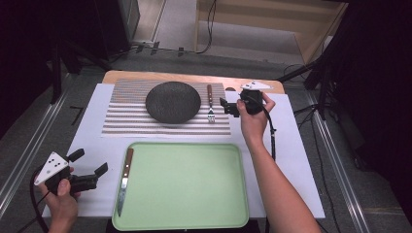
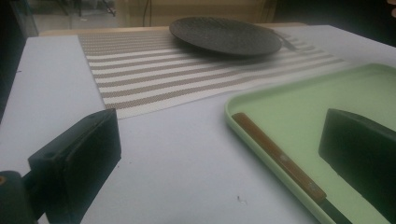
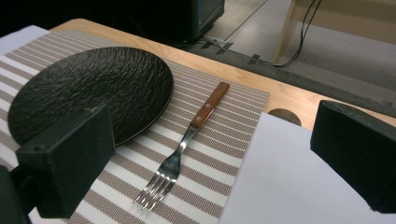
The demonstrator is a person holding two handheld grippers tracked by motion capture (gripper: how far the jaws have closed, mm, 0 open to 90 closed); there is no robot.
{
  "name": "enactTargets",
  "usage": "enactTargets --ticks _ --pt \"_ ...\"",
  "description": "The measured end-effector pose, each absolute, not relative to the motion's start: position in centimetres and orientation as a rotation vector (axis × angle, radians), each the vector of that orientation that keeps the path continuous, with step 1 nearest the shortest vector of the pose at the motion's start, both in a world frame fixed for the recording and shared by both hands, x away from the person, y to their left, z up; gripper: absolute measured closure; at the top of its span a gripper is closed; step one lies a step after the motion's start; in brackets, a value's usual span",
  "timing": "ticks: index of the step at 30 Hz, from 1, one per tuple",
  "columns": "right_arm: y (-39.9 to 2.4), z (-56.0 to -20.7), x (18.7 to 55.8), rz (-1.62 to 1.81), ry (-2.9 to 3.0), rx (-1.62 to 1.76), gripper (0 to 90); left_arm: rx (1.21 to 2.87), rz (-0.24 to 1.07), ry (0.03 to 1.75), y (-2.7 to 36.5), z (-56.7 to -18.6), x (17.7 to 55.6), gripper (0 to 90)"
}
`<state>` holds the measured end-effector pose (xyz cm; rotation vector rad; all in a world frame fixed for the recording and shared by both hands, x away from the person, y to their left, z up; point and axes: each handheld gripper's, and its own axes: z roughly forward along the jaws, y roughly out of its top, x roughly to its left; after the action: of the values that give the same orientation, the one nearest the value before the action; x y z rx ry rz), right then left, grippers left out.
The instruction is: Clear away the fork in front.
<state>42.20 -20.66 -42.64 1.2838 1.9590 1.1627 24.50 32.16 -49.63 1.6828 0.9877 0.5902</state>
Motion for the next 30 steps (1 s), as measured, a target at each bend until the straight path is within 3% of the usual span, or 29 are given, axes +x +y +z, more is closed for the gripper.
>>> enactTargets --ticks 18,25,30 --pt "-18.1 -44.6 48.9 1.052 2.06 1.405 5.4 1.67 0.583 0.977 32.2 -49.6 24.5 0.0" --pt "-17.3 -46.0 50.6 1.002 2.11 1.478 14.5 1.669 0.582 0.978 32.2 -49.6 24.4 0.0" --pt "-16.8 -46.6 51.5 0.982 2.128 1.52 34.1 1.67 0.582 0.978 32.2 -49.6 24.5 0.0"
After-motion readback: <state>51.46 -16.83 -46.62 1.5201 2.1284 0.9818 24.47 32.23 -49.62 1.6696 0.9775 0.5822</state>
